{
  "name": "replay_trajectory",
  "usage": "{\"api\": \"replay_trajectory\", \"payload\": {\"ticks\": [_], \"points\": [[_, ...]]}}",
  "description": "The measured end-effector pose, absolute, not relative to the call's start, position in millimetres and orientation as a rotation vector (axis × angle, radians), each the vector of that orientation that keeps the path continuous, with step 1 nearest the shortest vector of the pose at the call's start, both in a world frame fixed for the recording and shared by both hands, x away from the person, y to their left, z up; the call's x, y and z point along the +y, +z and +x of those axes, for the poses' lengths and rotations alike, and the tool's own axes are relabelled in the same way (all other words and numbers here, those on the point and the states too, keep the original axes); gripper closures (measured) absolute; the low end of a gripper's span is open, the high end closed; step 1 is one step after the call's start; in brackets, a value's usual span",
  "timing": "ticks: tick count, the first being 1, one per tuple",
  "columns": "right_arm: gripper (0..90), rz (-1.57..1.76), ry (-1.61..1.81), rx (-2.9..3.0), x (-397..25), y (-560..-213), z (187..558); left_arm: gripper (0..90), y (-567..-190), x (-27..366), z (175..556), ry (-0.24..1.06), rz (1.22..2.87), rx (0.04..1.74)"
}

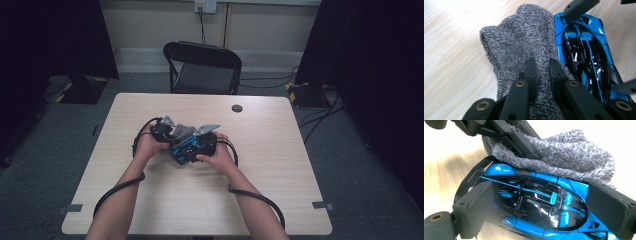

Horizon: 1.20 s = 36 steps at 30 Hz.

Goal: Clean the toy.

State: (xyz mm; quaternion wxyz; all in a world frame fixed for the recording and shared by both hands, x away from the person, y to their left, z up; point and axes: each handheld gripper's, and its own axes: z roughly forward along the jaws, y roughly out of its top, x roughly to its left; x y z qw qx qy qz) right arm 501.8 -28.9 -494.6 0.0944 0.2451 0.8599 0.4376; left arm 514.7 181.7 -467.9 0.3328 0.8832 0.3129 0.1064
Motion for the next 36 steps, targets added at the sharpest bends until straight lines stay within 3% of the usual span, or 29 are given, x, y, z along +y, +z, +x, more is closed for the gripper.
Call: {"api": "replay_trajectory", "payload": {"ticks": [21,36], "points": [[8.0,0.73,1.294,2.548,-29,-494,502,79.8,-467,222,481,0.235,2.239,0.886],[8.0,0.729,1.346,2.507,-32,-499,500,78.9,-471,247,444,0.288,2.236,0.893]]}}
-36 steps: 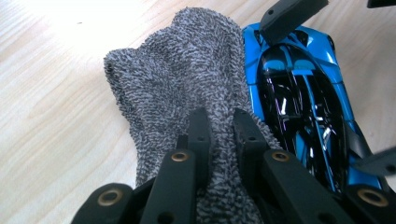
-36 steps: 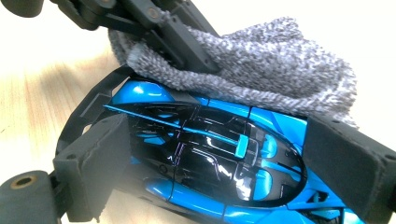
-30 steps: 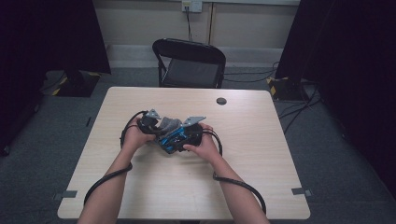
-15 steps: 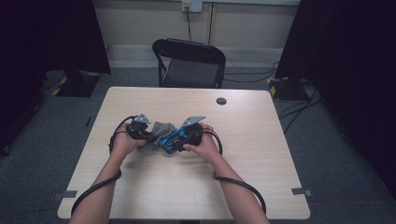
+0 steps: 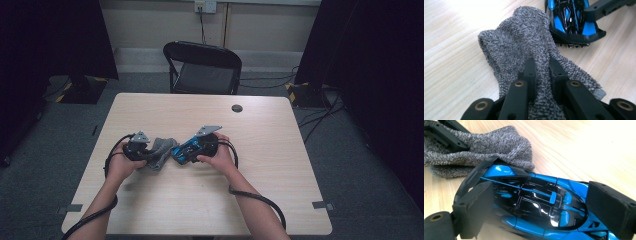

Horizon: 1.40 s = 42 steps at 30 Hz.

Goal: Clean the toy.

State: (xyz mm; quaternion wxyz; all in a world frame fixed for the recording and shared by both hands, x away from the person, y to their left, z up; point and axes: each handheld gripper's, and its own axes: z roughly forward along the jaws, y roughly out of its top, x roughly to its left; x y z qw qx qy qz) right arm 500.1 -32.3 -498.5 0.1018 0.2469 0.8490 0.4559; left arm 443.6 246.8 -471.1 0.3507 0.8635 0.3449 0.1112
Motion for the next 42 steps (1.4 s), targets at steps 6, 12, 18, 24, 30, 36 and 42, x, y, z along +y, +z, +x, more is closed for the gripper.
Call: {"api": "replay_trajectory", "payload": {"ticks": [6,12,18,24,30,36,42], "points": [[8.1,0.732,1.33,2.511,-31,-497,500,77.7,-471,249,438,0.285,2.213,0.911],[9.3,0.753,1.259,2.557,-29,-491,502,77.4,-468,253,432,0.303,2.211,0.899],[14.9,0.752,1.222,2.582,-30,-484,503,77.2,-456,257,426,0.331,2.203,0.888],[14.8,0.725,1.25,2.58,-41,-468,503,77.2,-439,252,421,0.336,2.191,0.848],[16.8,0.713,1.248,2.586,-63,-453,501,77.2,-419,231,420,0.324,2.173,0.782],[18.0,0.759,1.271,2.544,-103,-442,497,77.2,-406,193,424,0.299,2.174,0.69],[18.6,0.814,1.294,2.507,-140,-436,492,77.2,-403,154,428,0.255,2.176,0.614]]}}
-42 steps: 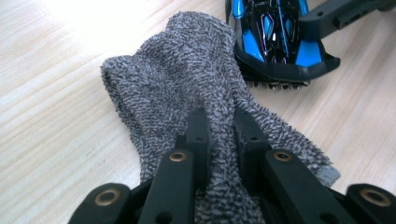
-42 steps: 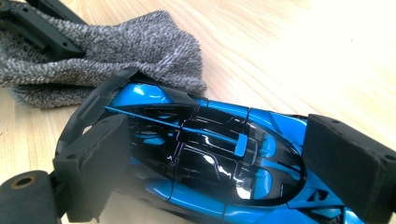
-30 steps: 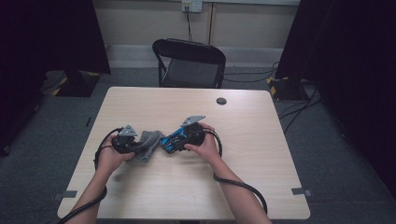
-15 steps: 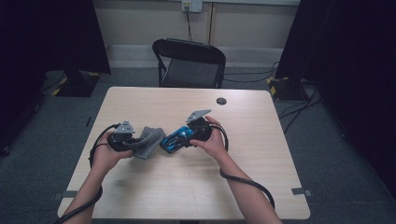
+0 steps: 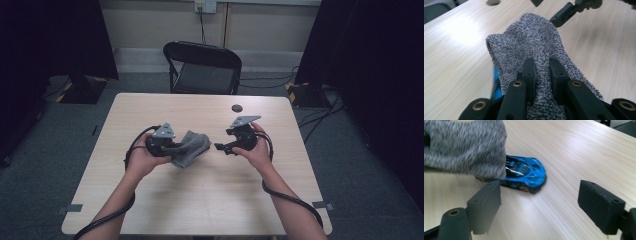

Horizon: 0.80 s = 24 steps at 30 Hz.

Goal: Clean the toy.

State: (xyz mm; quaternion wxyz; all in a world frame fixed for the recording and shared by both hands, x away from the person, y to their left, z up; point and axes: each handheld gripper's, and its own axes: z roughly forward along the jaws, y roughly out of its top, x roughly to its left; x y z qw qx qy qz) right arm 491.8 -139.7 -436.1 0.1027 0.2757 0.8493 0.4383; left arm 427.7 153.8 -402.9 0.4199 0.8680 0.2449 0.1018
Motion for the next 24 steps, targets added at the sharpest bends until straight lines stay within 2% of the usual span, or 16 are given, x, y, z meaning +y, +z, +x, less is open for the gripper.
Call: {"api": "replay_trajectory", "payload": {"ticks": [9,24], "points": [[17.5,0.834,1.255,2.483,-182,-427,484,77.2,-422,95,428,0.173,2.23,0.519],[18.7,0.878,1.269,2.48,-209,-426,479,76.9,-461,17,426,0.088,2.31,0.337]]}}
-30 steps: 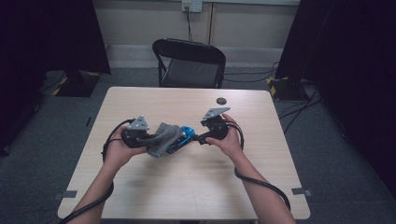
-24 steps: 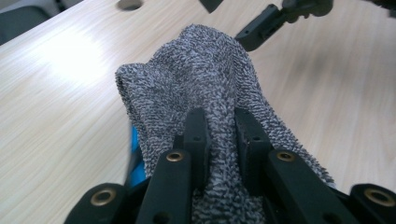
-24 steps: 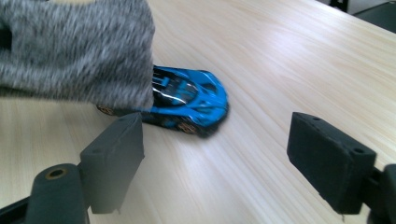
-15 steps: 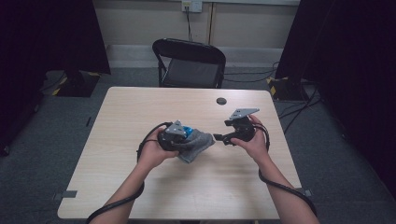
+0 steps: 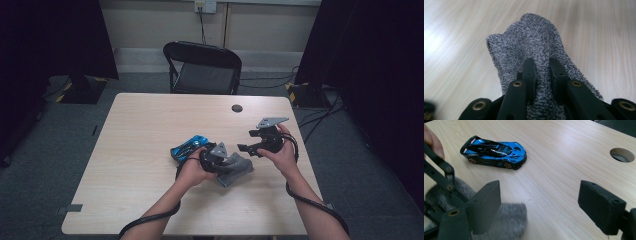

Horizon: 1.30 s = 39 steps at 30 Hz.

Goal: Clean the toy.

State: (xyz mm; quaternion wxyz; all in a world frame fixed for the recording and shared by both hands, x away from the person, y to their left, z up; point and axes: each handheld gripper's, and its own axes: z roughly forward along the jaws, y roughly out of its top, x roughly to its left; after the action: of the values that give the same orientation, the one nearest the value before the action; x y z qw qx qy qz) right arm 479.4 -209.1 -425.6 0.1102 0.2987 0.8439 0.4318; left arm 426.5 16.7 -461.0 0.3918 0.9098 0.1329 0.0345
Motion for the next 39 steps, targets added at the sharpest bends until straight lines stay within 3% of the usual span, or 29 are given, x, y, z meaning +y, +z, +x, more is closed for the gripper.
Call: {"api": "replay_trajectory", "payload": {"ticks": [3,10,14,21,31,39], "points": [[18.5,0.873,1.27,2.493,-208,-429,478,72.7,-468,9,424,0.082,2.296,0.342],[18.4,0.832,1.28,2.537,-203,-440,473,47.8,-468,21,415,0.094,2.285,0.388],[18.7,0.81,1.29,2.563,-200,-445,470,40.4,-466,35,405,0.116,2.252,0.448],[19.0,0.75,1.31,2.609,-189,-449,461,42.9,-472,47,396,0.179,2.258,0.497],[23.1,0.629,1.303,2.735,-170,-465,451,40.7,-472,61,422,0.211,2.238,0.571],[34.5,0.596,1.266,2.769,-158,-482,451,34.8,-455,73,436,0.265,2.198,0.616]]}}
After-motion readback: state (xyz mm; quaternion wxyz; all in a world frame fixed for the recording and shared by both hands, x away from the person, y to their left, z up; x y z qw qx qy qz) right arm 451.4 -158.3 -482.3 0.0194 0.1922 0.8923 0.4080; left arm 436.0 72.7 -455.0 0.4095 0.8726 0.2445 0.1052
